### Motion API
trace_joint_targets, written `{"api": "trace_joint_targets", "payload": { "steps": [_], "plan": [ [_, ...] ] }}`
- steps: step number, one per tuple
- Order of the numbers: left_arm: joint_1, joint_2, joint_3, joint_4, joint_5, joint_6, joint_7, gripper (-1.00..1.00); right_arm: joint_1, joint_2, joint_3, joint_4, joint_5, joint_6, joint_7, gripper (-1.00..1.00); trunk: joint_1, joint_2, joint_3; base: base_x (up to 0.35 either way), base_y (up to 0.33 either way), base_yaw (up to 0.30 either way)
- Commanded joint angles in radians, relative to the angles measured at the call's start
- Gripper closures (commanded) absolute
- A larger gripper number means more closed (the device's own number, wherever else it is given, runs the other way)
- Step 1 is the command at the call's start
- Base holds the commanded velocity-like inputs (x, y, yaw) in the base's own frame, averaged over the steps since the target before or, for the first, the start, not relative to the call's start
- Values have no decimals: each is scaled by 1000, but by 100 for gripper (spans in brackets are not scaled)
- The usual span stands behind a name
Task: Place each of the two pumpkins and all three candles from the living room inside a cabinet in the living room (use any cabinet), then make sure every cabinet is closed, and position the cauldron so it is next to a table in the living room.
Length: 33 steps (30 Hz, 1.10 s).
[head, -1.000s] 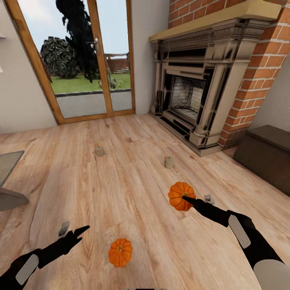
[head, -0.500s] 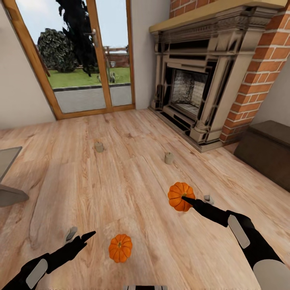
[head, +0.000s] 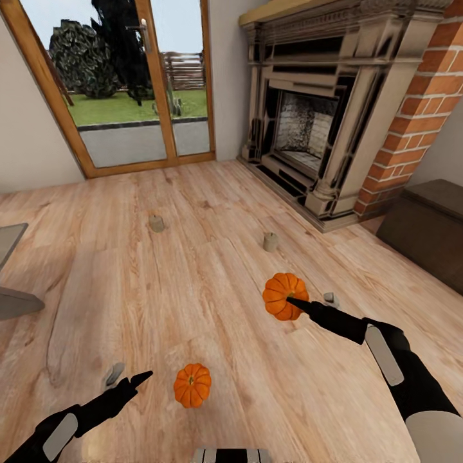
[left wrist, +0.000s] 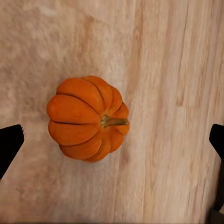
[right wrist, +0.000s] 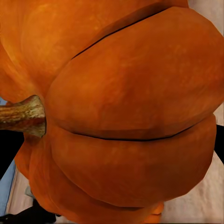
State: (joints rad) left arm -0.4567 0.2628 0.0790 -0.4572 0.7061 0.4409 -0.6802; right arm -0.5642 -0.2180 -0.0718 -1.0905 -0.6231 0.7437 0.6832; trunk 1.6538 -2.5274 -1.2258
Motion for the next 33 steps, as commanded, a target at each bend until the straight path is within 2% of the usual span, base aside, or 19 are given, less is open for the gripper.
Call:
{"api": "trace_joint_targets", "payload": {
  "steps": [1,3,5,9,16,22,27,33],
  "plan": [
    [0,-1,2,0,6,8,-2,-100,0,0,-1,-11,-4,12,1,100,0,-1,-5,0,0,0],
    [0,-4,2,0,6,8,-2,-100,3,1,-1,-39,-4,44,1,100,1,-1,-12,0,0,0],
    [-1,-13,2,-9,7,9,0,-100,11,1,0,-91,-3,109,0,100,2,-2,-20,0,0,0],
    [-6,-17,3,-38,12,12,1,-100,24,1,1,-134,-3,148,0,100,4,-2,-36,0,0,0],
    [-9,-19,7,-62,19,12,2,-100,27,1,1,-148,-3,161,-1,100,7,-4,-63,0,0,0],
    [-10,-9,17,-62,25,16,-1,-100,27,1,2,-143,-2,161,-5,100,10,-5,-86,0,0,0],
    [-10,-9,26,-55,54,18,-1,-100,27,1,3,-146,-3,162,-32,100,12,-7,-105,0,0,0],
    [-10,-12,28,-51,63,18,2,-100,27,1,3,-143,-3,162,-37,100,15,-8,-128,0,0,0]
  ]
}}
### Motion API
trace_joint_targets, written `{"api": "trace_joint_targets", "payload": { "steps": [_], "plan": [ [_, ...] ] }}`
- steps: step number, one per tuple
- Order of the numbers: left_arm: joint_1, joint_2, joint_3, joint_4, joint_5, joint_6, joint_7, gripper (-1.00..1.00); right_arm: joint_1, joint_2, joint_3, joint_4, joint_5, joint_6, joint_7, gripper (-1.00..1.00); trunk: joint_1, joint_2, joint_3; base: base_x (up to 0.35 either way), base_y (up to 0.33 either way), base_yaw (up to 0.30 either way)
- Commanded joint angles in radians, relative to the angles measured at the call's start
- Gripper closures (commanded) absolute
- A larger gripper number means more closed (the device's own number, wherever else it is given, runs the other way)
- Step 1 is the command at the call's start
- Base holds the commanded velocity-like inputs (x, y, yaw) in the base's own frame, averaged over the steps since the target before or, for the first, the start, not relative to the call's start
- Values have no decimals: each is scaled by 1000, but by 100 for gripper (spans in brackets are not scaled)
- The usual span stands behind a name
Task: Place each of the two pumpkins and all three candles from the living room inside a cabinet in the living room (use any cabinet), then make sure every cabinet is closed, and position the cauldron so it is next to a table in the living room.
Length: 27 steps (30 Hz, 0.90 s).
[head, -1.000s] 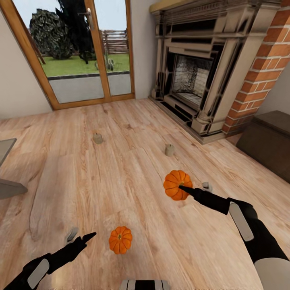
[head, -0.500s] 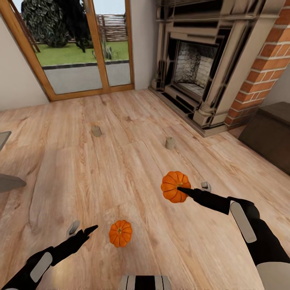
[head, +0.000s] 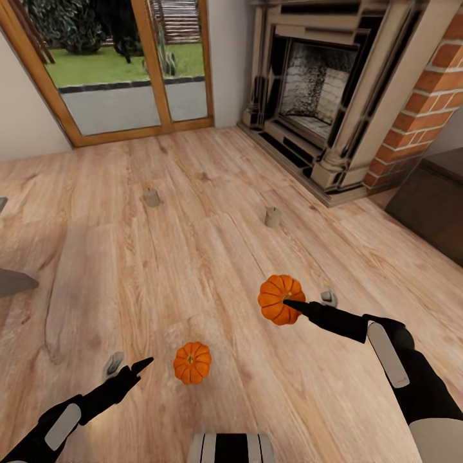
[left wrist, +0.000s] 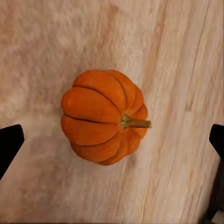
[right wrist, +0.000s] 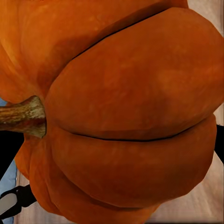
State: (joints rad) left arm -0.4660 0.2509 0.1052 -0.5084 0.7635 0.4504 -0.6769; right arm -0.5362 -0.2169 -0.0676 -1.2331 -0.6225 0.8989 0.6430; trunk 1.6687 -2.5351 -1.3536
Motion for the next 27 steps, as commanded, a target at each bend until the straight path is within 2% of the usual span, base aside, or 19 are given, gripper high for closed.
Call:
{"api": "trace_joint_targets", "payload": {
  "steps": [1,4,6,9,15,25,27],
  "plan": [
    [0,0,2,0,6,8,0,-100,-1,0,-1,1,-3,6,2,100,0,-1,-5,0,0,0],
    [0,-1,6,1,7,8,36,-100,-1,0,-1,3,-3,6,-1,100,2,-1,-16,0,0,0],
    [0,-2,35,1,9,8,91,-100,-1,0,-1,5,-3,6,-9,100,2,-2,-24,0,0,0],
    [0,-4,60,1,8,8,121,-100,-1,2,0,6,-3,6,-23,100,4,-2,-36,0,0,0],
    [0,-6,69,1,7,7,133,-100,-1,2,24,8,-3,1,-38,100,6,-4,-59,0,0,0],
    [0,-8,70,0,5,4,135,-100,-1,2,29,10,-3,-1,-40,100,11,-6,-97,0,0,0],
    [0,-9,70,-4,5,4,135,-100,-1,2,29,10,-3,-1,-40,100,11,-6,-97,0,0,0]
  ]
}}
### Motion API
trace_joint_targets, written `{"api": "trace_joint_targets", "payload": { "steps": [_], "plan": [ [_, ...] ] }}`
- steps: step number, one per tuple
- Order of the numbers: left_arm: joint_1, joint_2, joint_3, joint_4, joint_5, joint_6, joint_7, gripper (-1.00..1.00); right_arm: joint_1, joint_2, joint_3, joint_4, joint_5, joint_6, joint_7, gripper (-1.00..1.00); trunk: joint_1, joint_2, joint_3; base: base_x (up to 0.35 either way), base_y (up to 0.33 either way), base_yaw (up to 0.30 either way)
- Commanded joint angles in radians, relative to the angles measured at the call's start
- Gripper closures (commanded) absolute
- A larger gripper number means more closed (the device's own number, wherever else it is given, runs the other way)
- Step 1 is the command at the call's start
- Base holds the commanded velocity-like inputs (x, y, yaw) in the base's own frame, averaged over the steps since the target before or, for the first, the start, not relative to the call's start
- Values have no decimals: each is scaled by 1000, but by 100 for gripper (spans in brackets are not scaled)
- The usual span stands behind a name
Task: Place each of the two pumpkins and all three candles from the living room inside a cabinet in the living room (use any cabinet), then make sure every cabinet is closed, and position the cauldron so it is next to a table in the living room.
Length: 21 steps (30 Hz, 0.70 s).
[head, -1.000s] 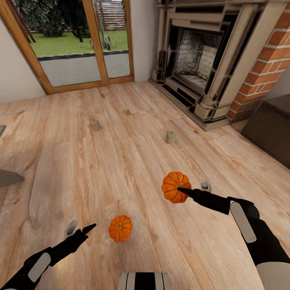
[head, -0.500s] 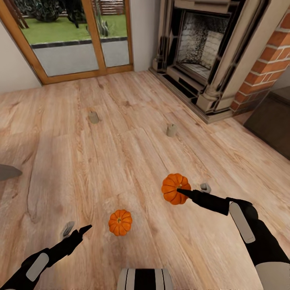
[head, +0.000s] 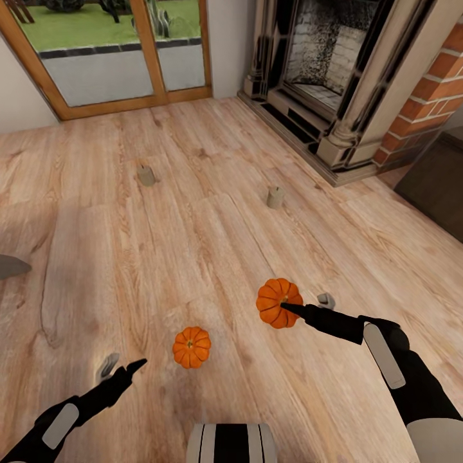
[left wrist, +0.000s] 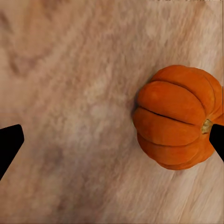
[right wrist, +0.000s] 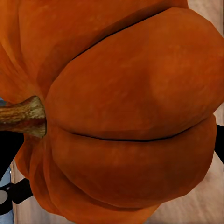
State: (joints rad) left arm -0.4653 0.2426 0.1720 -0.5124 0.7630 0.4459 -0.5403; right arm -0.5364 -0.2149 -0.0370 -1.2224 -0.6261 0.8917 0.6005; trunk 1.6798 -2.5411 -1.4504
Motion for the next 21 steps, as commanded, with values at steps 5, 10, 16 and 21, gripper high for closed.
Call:
{"api": "trace_joint_targets", "payload": {
  "steps": [5,10,16,21],
  "plan": [
    [0,0,3,-5,6,8,-11,-100,0,0,-1,0,0,6,2,100,0,0,-1,0,0,0],
    [0,1,0,-6,6,9,-7,-100,0,1,-1,0,0,6,2,100,0,0,-1,0,-111,0],
    [1,1,0,-6,6,10,-7,-100,0,6,-1,0,0,6,3,100,0,0,-1,0,-98,0],
    [1,2,0,-6,6,11,-6,-100,0,6,-1,-21,-1,12,8,100,0,0,-1,0,-127,0]
  ]
}}
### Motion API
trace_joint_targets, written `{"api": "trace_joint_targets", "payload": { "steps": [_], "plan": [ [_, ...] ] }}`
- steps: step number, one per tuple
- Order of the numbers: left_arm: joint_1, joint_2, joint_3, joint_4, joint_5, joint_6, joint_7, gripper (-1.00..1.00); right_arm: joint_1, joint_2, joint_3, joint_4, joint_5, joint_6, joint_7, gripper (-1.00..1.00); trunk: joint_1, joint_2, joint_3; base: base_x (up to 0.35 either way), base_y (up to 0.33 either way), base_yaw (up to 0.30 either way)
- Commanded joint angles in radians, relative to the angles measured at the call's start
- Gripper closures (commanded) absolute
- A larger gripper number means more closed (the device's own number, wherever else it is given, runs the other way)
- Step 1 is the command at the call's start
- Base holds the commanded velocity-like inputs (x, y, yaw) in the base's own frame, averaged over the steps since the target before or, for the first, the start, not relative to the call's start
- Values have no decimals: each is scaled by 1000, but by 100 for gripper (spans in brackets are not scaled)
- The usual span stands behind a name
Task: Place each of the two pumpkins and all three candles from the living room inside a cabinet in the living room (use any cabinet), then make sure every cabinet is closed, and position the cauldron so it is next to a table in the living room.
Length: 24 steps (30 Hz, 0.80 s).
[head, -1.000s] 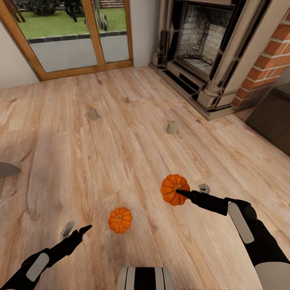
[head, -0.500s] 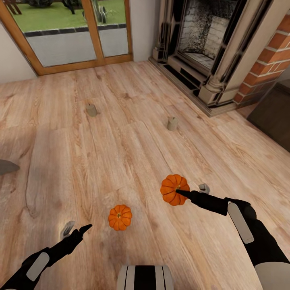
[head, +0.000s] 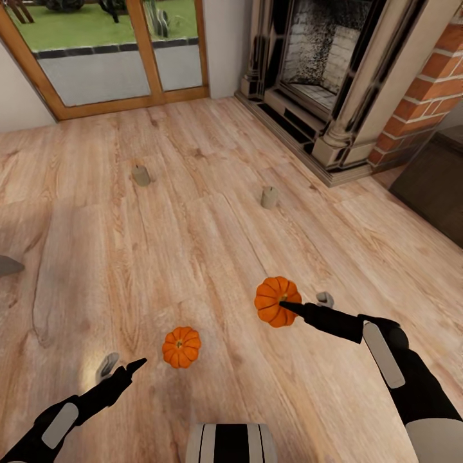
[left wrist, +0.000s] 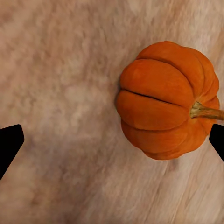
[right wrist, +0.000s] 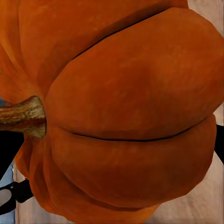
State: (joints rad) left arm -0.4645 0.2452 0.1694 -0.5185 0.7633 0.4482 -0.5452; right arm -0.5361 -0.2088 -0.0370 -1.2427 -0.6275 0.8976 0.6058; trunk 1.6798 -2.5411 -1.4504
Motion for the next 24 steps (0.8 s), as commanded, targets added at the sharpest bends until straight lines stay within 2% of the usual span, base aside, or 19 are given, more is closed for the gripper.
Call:
{"api": "trace_joint_targets", "payload": {
  "steps": [1,6,8,24],
  "plan": [
    [0,0,3,0,6,8,-2,-100,1,0,-1,-11,0,8,4,100,0,0,-1,0,-34,0],
    [0,-1,4,0,6,8,-3,-100,57,0,-1,-165,-5,66,8,100,0,0,-1,0,-9,0],
    [0,-1,4,0,7,8,-3,-100,69,0,-1,-197,-6,80,7,100,0,0,-1,0,-1,0],
    [0,0,4,0,6,9,-2,-100,77,2,-1,-213,-3,87,0,100,0,0,-1,68,-49,0]
  ]
}}
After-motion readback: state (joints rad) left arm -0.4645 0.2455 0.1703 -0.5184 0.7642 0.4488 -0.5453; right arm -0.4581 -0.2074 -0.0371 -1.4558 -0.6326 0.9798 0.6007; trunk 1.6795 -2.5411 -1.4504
